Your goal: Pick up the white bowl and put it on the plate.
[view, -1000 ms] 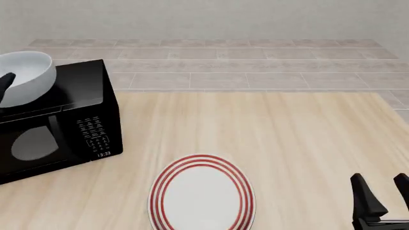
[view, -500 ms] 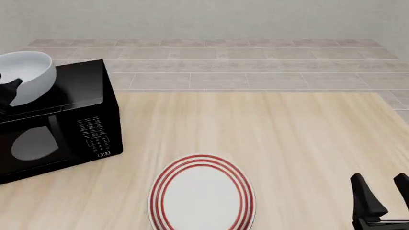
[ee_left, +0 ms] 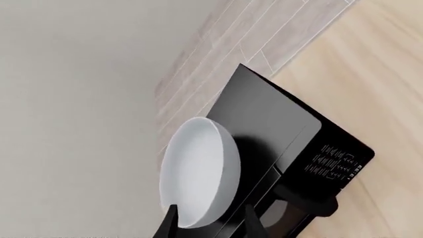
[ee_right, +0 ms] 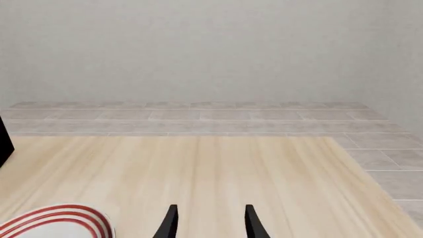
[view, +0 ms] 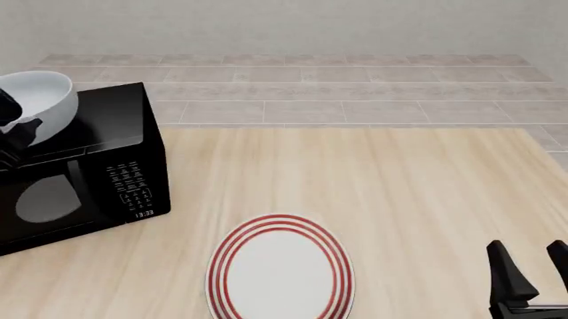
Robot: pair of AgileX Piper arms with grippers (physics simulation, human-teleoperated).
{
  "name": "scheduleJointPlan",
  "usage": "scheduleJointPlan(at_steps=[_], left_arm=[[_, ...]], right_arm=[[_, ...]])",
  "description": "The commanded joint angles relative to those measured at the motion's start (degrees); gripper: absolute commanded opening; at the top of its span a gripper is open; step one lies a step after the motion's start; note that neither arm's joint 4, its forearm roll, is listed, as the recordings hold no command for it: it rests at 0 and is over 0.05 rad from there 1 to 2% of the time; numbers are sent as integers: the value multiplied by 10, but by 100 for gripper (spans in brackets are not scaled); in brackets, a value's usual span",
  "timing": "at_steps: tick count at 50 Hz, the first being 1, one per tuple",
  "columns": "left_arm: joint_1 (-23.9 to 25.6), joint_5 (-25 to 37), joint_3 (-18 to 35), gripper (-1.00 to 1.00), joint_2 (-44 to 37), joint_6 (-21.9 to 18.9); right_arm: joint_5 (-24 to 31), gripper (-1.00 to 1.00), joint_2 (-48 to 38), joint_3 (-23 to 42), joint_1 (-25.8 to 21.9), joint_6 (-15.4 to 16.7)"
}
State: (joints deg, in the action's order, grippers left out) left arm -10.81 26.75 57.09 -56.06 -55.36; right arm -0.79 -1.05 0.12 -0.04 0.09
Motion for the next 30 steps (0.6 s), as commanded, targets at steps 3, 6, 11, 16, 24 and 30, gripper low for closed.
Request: scheduleJointPlan(at_steps=[3,6,11,16,24,30], left_arm=[[-12,-18,-10,100,-35,-7],[-6,-17,-16,100,-32,-4],[-19,-33,-17,100,-49,-12],[-19,-32,-15,100,-60,-5],[-29,-48,-9,100,-81,-3],[-33,-59,-8,100,-92,-5]], right_arm=[[0,100,0,0,0,0],[0,100,0,0,0,0],[0,100,0,0,0,0],[0,100,0,0,0,0],[0,100,0,0,0,0],[0,100,0,0,0,0]])
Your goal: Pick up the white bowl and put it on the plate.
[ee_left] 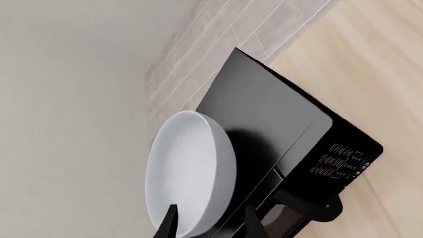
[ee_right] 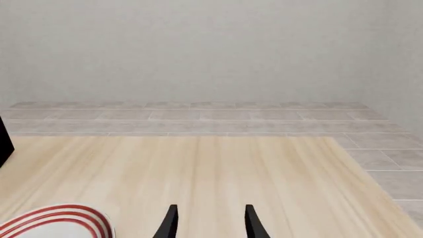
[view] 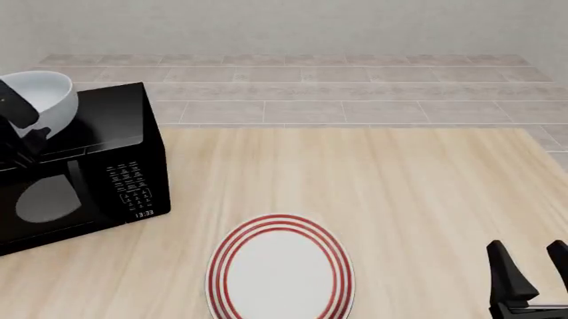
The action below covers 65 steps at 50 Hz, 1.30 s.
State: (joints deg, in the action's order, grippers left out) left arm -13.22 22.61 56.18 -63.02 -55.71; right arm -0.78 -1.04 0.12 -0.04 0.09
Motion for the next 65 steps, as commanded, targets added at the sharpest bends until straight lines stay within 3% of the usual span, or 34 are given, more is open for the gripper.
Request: scheduleJointPlan(at_steps=[1,65], left_arm=[[-10,-18,2,100,-24,0],[-34,-97,-18,100,-121,12]], right_arm=[[0,100,0,0,0,0],[0,100,0,0,0,0]])
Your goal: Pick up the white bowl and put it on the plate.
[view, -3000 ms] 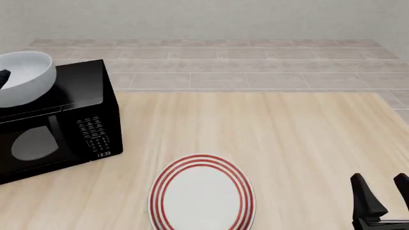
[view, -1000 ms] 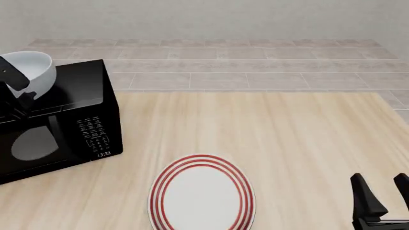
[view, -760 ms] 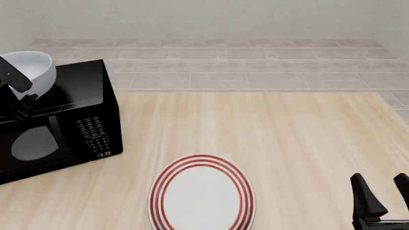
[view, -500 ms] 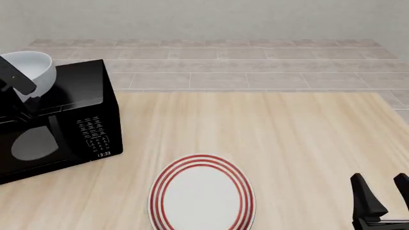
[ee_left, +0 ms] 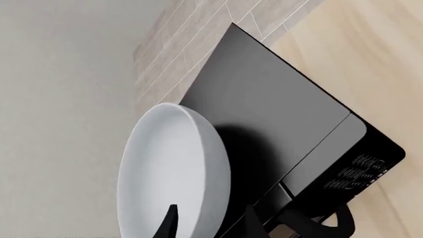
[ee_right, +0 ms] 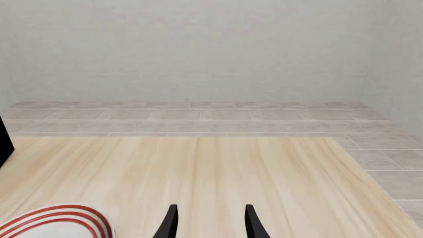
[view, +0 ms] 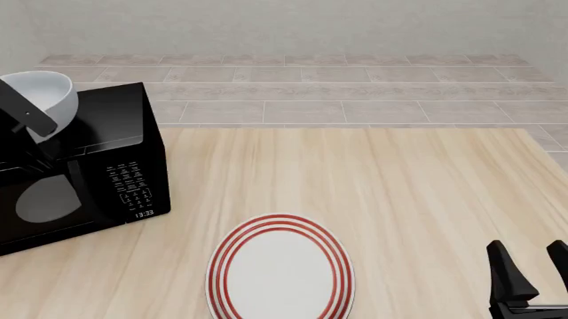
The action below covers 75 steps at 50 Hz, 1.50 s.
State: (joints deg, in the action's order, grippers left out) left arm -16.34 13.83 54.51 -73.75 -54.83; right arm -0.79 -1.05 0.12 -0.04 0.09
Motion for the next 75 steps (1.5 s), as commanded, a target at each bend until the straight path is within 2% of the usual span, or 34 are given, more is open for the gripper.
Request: scheduleJointPlan(at_steps=[1,18,22,23,39,53,63,65,70,71,73,75], left_arm=[[-3,-11,-3,100,-13,1],[-8,-11,10,100,-31,11],[-5,-15,-1,100,-29,9],[-7,-13,0,-100,-30,10],[-5,8,-6,-100,-3,3],[4,54,0,-100,55,-3],[28,94,-2,-100,104,5],[48,119,11,-100,127,18],[61,139,5,-100,152,11],[66,146,7,-100,157,13],[87,179,37,-100,165,45],[94,186,37,-100,175,42]], right_arm=[[0,100,0,0,0,0],[0,100,0,0,0,0],[0,100,0,0,0,0],[0,100,0,0,0,0],[0,100,0,0,0,0],[0,100,0,0,0,0],[0,100,0,0,0,0],[0,100,0,0,0,0],[0,100,0,0,0,0],[0,100,0,0,0,0],[0,100,0,0,0,0],[0,100,0,0,0,0]])
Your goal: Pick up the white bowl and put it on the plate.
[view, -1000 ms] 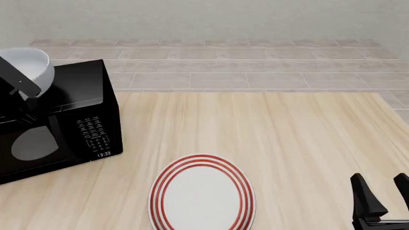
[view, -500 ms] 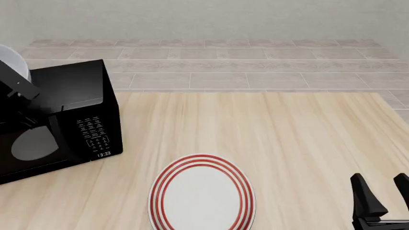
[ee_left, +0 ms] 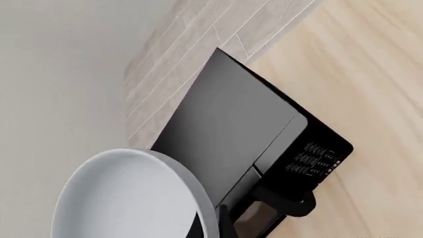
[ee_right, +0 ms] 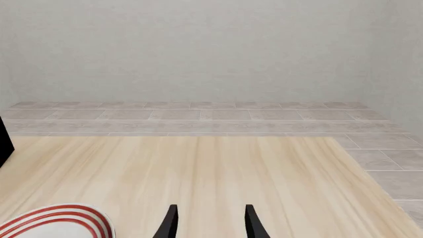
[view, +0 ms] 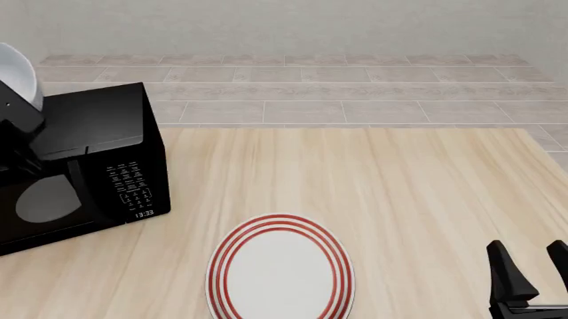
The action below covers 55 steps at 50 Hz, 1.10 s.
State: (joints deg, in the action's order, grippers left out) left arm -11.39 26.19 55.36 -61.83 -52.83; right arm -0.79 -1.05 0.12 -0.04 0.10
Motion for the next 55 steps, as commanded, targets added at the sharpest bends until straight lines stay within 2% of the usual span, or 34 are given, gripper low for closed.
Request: scheduleJointPlan(at_steps=[1,5,7,13,16,24,26,33,35,41,55], left_arm=[[47,65,26,-100,59,21],[69,79,25,-100,75,25],[91,104,51,-100,79,43],[132,127,67,-100,89,49],[162,144,77,-100,95,67],[233,154,76,-100,107,81],[241,142,68,-100,108,74],[306,157,71,-100,106,97],[307,151,64,-100,107,91],[355,143,58,-100,100,109],[429,128,61,-100,81,138]], right_arm=[[0,100,0,0,0,0],[0,100,0,0,0,0],[0,100,0,0,0,0],[0,100,0,0,0,0],[0,100,0,0,0,0],[0,100,0,0,0,0],[0,100,0,0,0,0],[0,100,0,0,0,0],[0,100,0,0,0,0],[0,100,0,0,0,0],[0,100,0,0,0,0]])
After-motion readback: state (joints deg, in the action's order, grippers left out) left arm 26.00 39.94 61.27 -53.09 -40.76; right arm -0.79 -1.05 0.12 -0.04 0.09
